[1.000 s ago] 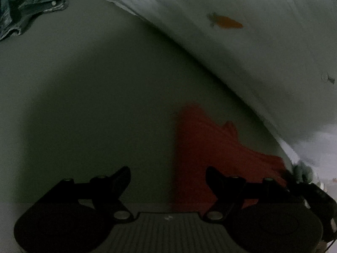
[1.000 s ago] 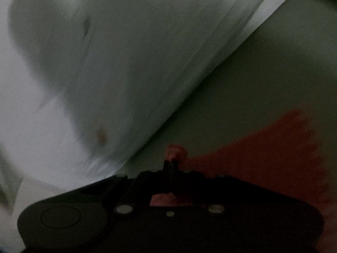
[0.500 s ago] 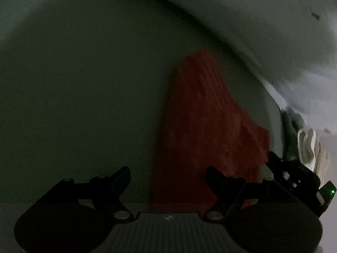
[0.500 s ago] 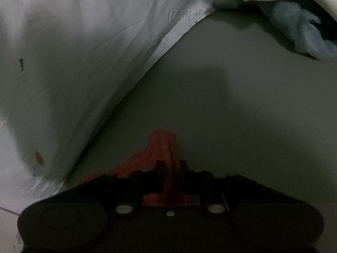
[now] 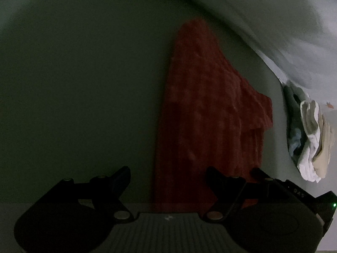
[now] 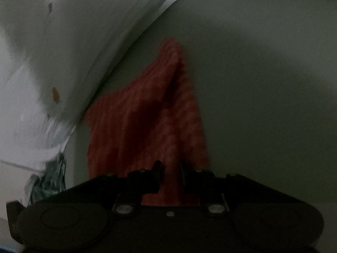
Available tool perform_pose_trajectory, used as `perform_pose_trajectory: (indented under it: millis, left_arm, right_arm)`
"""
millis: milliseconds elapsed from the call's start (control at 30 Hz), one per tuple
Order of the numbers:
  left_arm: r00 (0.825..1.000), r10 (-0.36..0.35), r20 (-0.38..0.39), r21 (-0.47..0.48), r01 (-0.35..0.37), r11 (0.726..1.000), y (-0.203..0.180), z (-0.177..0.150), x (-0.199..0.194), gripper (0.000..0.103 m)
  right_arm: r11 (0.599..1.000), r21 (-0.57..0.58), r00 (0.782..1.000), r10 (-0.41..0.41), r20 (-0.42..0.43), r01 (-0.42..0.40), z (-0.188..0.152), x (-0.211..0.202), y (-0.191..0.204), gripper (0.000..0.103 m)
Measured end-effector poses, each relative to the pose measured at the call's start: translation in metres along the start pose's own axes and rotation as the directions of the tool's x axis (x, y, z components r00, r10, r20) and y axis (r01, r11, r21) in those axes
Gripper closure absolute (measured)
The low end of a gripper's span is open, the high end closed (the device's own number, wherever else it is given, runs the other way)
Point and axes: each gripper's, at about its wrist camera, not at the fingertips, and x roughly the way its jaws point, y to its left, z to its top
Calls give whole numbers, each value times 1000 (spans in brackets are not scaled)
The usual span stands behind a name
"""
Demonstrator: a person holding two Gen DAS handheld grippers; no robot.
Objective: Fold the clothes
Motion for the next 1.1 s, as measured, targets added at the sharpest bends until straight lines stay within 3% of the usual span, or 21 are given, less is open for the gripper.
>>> perform_pose_trajectory:
  millis: [67, 200, 333, 433, 533, 733, 800, 867, 933, 967, 1000, 1033, 1100]
  left_arm:
    - [1000, 8, -3, 15, -8, 1000, -1, -5, -2, 24]
    - [999, 8, -32, 24, -8, 1000, -3, -17, -6, 24]
    - [996, -63, -69, 12, 64, 998, 5, -30, -11, 27]
    - [989, -106, -106, 12, 107, 994, 9, -37, -11, 30]
    - [981, -132, -144, 15, 136, 991, 11, -41, -10, 30]
    - [955, -226, -191, -61, 219, 974, 20, -62, -9, 31]
    - [956, -231, -181, -68, 222, 973, 21, -68, -9, 33]
    - [960, -232, -156, -62, 225, 972, 21, -70, -8, 36]
    - [962, -239, -129, -69, 232, 970, 23, -73, -7, 49]
    - [962, -247, -117, -87, 238, 967, 25, -73, -7, 55]
    - [961, -253, -107, -107, 242, 964, 28, -74, -7, 74]
    - [960, -260, -101, -129, 247, 960, 31, -76, -6, 86]
    - [949, -305, -77, -163, 290, 943, 35, -79, -12, 87]
  right_arm:
    - [1000, -8, 1000, -3, -4, 3, -6, -5, 0, 102]
    - [996, 72, 997, 49, 65, -54, -23, -33, -10, 102]
    - [992, 124, 997, -7, 71, -2, -42, -49, -25, 101]
    - [980, 198, 997, 14, 71, -28, -55, -61, -33, 93]
    - [978, 206, 997, 28, 67, -41, -63, -66, -29, 70]
    - [971, 202, 991, 121, 48, -128, -72, -75, -24, 65]
    - [972, 186, 989, 145, 12, -145, -74, -72, -20, 58]
    - [978, 158, 989, 142, -31, -135, -78, -67, -14, 57]
    - [989, 112, 993, 102, -53, -95, -83, -60, -8, 64]
    - [992, 96, 994, 84, -67, -77, -85, -55, -6, 79]
    - [991, 106, 994, 84, -71, -76, -88, -55, -6, 92]
    - [990, 121, 994, 86, -73, -77, -91, -55, -7, 93]
    - [983, 148, 992, 115, -52, -106, -96, -59, -8, 96]
